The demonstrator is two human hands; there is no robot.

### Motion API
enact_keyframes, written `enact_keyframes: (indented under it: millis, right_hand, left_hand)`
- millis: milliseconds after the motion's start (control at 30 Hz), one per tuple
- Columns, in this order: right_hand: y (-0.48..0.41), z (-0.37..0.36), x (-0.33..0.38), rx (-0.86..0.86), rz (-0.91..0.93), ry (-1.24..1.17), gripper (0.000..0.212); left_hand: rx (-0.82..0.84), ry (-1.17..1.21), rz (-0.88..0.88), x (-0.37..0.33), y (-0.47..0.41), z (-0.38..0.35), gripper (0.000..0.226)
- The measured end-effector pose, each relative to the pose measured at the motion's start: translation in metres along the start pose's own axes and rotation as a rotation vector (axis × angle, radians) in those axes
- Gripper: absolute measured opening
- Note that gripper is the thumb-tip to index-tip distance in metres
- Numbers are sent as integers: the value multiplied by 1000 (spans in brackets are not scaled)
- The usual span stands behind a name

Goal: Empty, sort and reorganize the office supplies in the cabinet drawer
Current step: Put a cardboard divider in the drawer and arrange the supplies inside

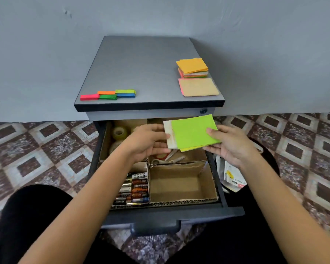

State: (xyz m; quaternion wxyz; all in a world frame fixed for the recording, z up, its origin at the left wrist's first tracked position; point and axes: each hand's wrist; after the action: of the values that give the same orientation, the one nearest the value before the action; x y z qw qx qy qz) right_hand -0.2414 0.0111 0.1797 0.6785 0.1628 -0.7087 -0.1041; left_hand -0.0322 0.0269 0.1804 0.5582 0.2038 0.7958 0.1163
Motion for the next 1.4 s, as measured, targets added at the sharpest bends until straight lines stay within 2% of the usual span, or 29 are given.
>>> enact_keyframes:
  millis: [167,333,533,667,867,967,1100,1267,1400]
  right_hand:
    - [20,5,-44,26,-70,169,9]
    - [32,18,-60,-30,-89,360,8]
    - [31,36,-63,-95,-99,112,8]
    - [27,39,-61,-138,-65,-28,10]
    - [20,35,-62,-162,-31,-74,7]
    - [19,33,-62,-156,-16,-79,8]
    - [18,32,-62,-151,-10,-74,8]
    - [18,31,-62,-140,-21,-70,6]
    - [18,29,-65,-120,-49,-97,8]
  left_hand:
    - [-92,-31,130,50,16,9,18]
    - [-147,-169,185,80,24,10,18]
    - [-179,-390,202,93,14,3,14]
    - [-150,-541,211,94,14,3,24]
    - [-128,-698,249,97,6,-5,23]
    - [-145,-730,261,105,-5,-16,17]
    - [-180,-657,332,121,-21,-16,31]
    - [-252,-685,353,126,-28,-10,29]
    - [-227,-688,415,126,-27,-10,30]
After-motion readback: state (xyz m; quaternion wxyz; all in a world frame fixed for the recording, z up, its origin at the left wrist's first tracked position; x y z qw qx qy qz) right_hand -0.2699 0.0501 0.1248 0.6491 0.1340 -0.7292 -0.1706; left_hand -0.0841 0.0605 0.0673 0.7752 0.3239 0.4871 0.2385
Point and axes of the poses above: each hand's wrist, its own y-axis away from the middle knuckle, its own z-axis out of the back of the hand, x = y × z, and after that the axes turned 8 degrees about y, right-handed
